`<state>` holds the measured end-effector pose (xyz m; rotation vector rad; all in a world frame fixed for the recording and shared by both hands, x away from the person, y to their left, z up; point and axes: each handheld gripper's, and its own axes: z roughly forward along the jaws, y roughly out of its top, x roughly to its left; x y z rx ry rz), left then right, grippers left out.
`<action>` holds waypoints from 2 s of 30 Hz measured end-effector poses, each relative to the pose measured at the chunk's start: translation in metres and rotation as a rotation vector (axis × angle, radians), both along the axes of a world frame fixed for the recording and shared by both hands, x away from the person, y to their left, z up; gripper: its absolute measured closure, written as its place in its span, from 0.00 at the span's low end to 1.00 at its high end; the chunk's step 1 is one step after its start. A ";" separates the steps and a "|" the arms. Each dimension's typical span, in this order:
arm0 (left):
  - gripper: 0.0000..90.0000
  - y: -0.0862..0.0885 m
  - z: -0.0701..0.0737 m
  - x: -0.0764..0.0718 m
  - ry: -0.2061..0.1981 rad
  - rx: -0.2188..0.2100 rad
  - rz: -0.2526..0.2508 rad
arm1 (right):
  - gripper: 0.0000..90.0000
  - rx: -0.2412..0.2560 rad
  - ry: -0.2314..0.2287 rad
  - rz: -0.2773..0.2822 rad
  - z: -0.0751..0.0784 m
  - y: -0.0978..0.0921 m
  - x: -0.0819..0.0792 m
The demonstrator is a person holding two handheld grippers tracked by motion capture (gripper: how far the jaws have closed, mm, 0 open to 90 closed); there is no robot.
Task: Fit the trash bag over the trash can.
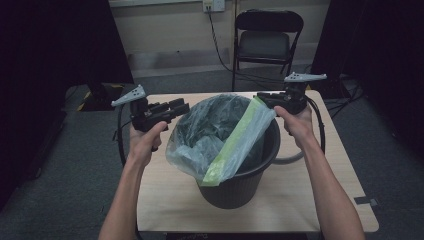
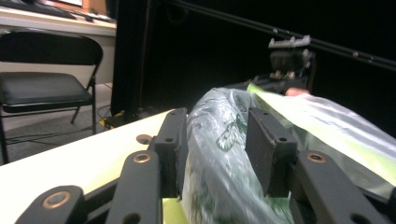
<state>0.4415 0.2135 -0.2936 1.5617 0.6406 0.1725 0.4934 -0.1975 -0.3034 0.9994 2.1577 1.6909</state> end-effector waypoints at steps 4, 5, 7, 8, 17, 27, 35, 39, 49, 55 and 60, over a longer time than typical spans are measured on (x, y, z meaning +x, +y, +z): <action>0.70 -0.011 -0.005 0.008 0.021 0.022 -0.007 | 0.71 0.000 -0.020 0.012 0.013 0.002 -0.004; 0.80 -0.010 -0.006 0.008 0.011 0.033 0.018 | 0.69 0.001 -0.026 0.011 0.015 0.003 -0.006; 0.88 -0.006 -0.007 0.009 0.026 0.007 0.004 | 0.65 0.004 -0.041 -0.005 0.021 0.004 -0.008; 0.89 -0.004 -0.007 0.007 0.020 0.008 0.006 | 0.64 0.012 -0.044 0.002 0.024 0.005 -0.009; 0.93 0.017 -0.009 -0.031 -0.030 0.005 0.028 | 0.57 -0.024 -0.058 0.026 0.034 0.019 -0.024; 0.62 0.000 0.007 -0.004 -0.008 0.036 0.008 | 0.56 -0.023 -0.081 0.025 0.047 0.020 -0.028; 0.87 -0.010 -0.003 0.012 0.026 0.053 -0.003 | 0.55 -0.010 -0.079 0.031 0.049 0.016 -0.027; 0.92 -0.001 -0.001 0.003 0.005 0.045 0.011 | 0.55 -0.023 -0.077 0.035 0.049 0.018 -0.030; 0.97 0.015 -0.005 -0.017 0.002 0.013 -0.008 | 0.69 -0.087 -0.063 0.090 0.046 0.033 -0.022; 0.97 0.022 -0.009 -0.025 0.005 -0.016 -0.025 | 0.78 -0.111 -0.037 0.125 0.040 0.038 -0.014; 0.83 0.021 -0.002 -0.022 -0.017 -0.042 -0.003 | 0.85 -0.100 -0.048 0.114 0.038 0.040 -0.014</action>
